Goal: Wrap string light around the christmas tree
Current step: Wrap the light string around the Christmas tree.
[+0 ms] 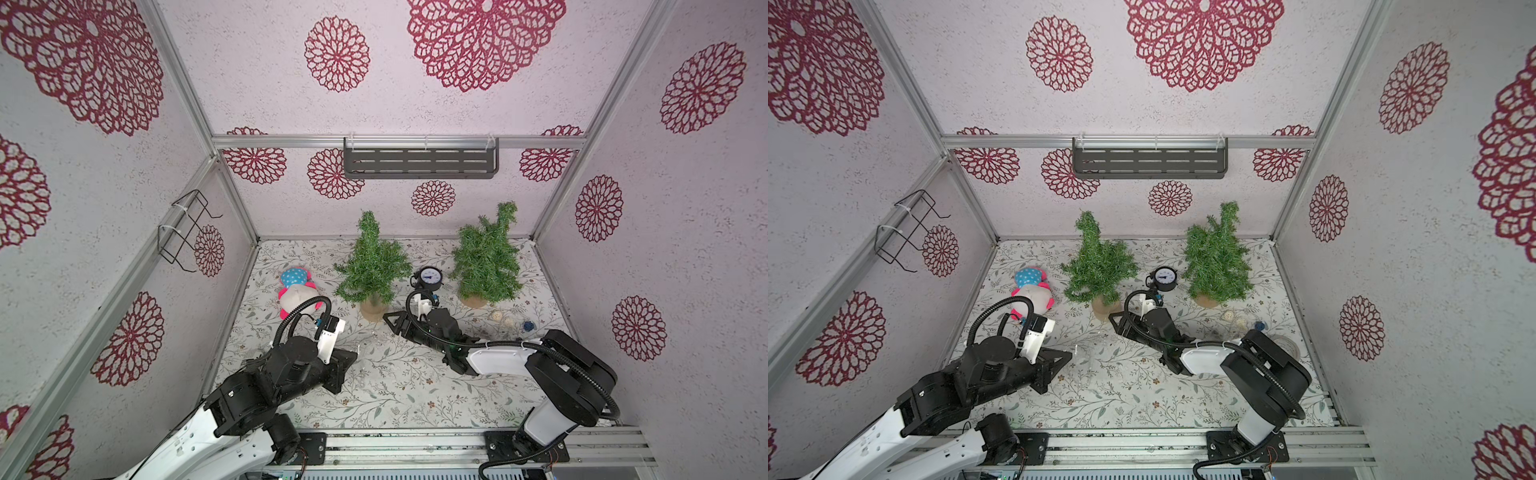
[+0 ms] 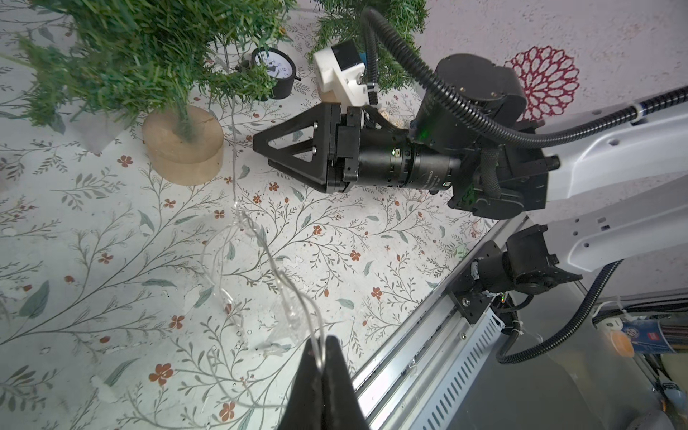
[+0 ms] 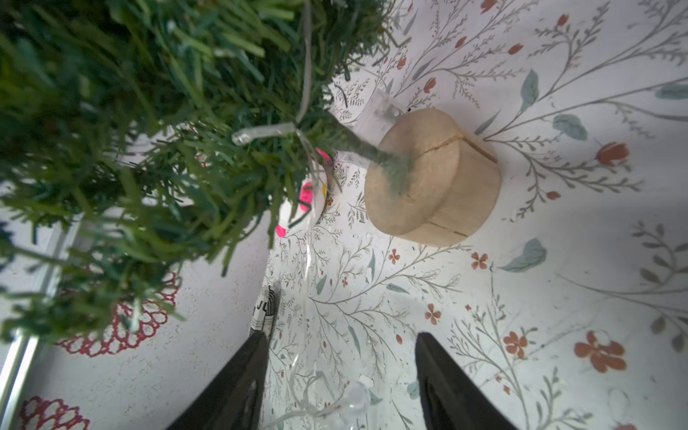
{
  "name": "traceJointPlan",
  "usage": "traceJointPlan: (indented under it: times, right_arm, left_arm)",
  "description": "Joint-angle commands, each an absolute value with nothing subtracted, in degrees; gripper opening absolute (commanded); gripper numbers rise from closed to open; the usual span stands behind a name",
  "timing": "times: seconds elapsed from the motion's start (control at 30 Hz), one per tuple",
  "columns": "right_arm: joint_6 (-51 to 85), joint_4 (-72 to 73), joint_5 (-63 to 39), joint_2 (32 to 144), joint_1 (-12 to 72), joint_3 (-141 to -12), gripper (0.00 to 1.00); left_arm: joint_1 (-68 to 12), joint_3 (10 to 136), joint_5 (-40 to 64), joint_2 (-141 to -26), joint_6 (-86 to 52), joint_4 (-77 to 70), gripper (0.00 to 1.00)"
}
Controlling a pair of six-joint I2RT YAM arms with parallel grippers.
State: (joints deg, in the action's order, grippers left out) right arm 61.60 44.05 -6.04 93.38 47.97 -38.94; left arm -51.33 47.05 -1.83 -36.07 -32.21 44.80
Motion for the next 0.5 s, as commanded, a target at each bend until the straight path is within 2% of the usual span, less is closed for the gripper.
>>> traceJointPlan:
  times: [0.0,0.17,0.37,0.47]
  right_arm:
    - [63.6,49.3,-6.0,96.4,48.3,-42.3,0.58]
    - [67.5,55.1,-7.0,102.6,48.9,-45.9,0.46]
    - [68.9,57.3,-4.9,103.9,48.7,-46.4,0.11]
    - [69.8,58.8,-2.3,103.3,48.4,-45.2,0.0]
  left_arm:
    - [-50.8,48.1,-0.8,-36.5,-30.8,43.2,0.0]
    - [-50.8,48.0,-0.6,-36.2,-30.6,43.5,0.0]
    - [-51.2,46.1,3.9,-40.0,-31.5,37.9,0.0]
    - [-52.5,46.2,7.1,-44.1,-31.2,34.3,0.0]
